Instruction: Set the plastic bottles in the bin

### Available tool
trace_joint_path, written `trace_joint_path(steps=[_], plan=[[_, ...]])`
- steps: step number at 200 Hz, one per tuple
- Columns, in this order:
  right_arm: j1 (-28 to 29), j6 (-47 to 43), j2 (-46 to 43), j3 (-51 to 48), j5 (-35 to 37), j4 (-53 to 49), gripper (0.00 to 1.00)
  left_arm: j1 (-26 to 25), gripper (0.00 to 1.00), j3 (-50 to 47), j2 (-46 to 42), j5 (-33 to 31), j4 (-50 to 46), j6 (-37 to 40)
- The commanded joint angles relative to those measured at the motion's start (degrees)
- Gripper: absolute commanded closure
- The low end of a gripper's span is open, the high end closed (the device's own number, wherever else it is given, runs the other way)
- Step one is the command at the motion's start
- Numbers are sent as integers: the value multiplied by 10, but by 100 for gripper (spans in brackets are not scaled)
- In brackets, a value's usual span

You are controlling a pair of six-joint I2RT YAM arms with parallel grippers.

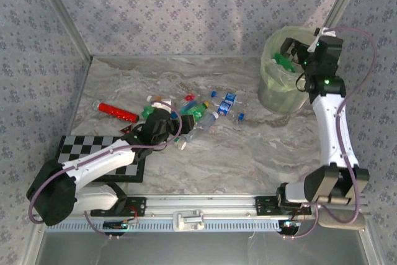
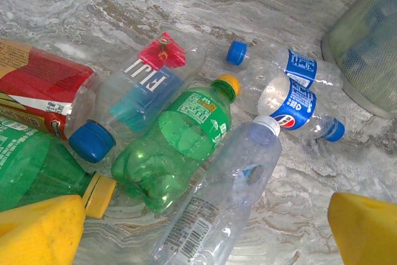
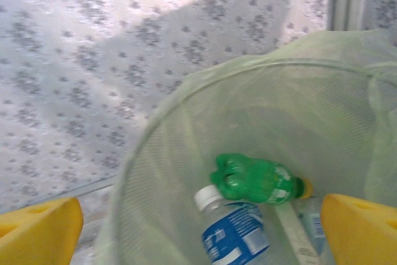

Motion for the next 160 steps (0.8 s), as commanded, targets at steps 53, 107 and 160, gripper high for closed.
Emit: trace_joint_path(steps=[53,107,160], plan=[[177,18,-91,-166,5,87,0,19,0,24,23,24,-17,0],[267,31,-83,-231,15,117,0,39,0,53,61,81,-44,24],[286,4,-66,-233,28,82,0,38,0,84,127,135,-68,30]])
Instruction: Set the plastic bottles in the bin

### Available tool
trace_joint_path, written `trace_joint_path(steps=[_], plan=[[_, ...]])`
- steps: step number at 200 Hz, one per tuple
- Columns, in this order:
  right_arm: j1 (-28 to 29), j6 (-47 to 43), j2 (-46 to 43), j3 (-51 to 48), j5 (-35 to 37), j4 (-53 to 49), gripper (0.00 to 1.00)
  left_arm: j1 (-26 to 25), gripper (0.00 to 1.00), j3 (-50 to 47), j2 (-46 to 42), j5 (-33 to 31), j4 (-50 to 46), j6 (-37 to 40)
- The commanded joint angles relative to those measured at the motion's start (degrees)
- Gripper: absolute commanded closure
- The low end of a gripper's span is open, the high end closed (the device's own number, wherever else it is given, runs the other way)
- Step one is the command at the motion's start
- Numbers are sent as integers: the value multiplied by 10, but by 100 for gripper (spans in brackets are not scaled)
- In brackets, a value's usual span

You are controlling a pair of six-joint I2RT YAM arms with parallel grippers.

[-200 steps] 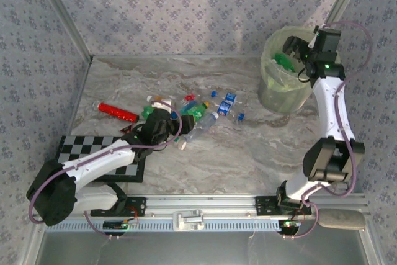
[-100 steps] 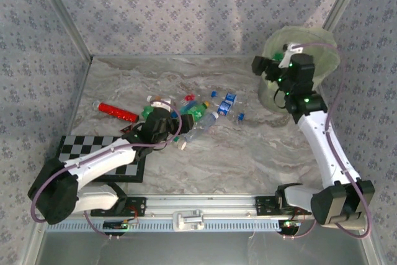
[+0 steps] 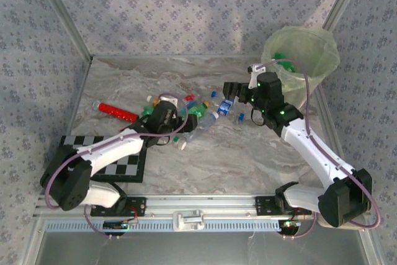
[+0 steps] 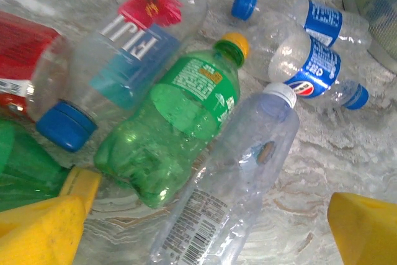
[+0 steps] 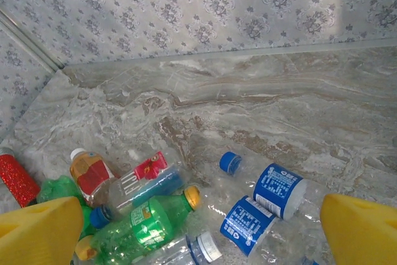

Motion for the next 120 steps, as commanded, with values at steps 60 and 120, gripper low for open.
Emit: trace_joint_path(steps=[60,120], plan=[[9,-14,25,-19,-8,34,0,-18,1,73,106,55,-70,23],[24,-26,54,-1,-6,12,0,-51,1,113,150,40,-103,38]])
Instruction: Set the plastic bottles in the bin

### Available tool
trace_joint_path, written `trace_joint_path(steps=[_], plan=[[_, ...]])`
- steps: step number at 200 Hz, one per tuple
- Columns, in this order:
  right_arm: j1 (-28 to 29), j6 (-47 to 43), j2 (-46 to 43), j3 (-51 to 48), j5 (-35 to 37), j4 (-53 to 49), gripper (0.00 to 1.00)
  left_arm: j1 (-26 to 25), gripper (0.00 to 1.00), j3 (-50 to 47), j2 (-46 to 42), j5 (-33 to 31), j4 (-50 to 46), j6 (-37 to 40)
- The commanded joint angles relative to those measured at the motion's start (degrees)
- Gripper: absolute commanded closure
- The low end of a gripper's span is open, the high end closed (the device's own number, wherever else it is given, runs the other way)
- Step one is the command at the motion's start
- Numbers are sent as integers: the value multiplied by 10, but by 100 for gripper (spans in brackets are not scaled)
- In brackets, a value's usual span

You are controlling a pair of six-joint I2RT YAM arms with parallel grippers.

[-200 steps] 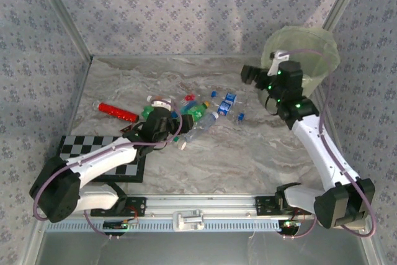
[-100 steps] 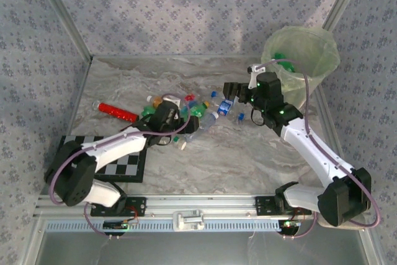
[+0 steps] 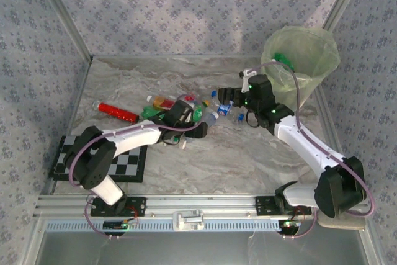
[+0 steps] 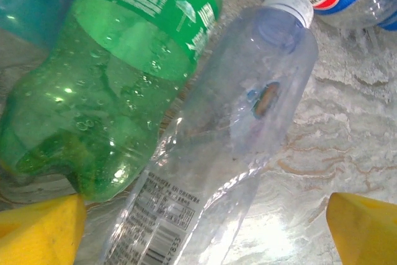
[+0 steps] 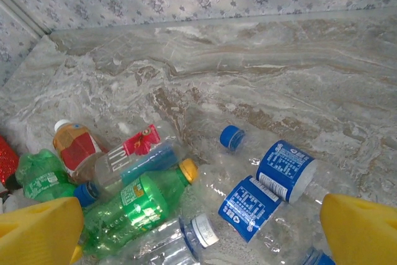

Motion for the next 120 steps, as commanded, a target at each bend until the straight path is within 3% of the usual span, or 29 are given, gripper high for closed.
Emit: trace_joint_path(steps=[1,120], plan=[[5,-13,8,18,-2,-7,0,-14,1,25,16,-5,-29,17],[7,-9,16,27,-11,-11,0,-37,6,48,61,-21,-56,30]])
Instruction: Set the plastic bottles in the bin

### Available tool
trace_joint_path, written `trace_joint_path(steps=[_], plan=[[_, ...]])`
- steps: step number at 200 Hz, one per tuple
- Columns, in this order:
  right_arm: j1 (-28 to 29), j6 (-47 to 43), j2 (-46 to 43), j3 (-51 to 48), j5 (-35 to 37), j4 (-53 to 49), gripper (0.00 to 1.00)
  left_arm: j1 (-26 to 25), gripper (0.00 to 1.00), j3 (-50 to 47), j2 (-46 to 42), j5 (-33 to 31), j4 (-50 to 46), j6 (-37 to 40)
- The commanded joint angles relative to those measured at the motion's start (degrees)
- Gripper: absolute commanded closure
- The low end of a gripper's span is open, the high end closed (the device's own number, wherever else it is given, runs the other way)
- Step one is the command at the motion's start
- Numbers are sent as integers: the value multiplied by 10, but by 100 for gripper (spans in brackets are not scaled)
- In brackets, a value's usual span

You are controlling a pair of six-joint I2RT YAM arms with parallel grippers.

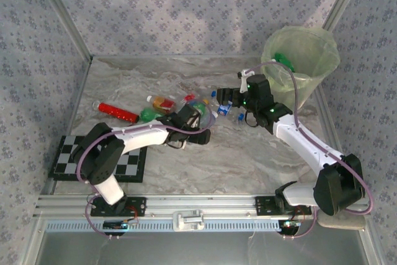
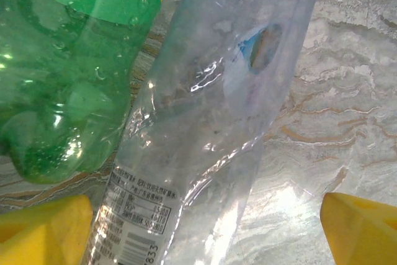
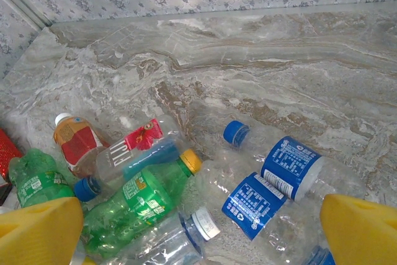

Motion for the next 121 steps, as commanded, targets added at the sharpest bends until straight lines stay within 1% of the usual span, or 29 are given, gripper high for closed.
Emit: trace_joint_path(steps=[1,72,103,121], plan=[[4,-8,6,21,-5,-7,0,-5,6,23,19,-8,-13,11],[3,-17,2,22,-7,-15,0,-13,30,46,52,-6,-20,33],[2,-18,3,22,-10,-16,0,-16,46,47,50,-6,-21,40],[2,-18,2,22,-12,-16,0,-20,52,45,44,-6,-18,44]])
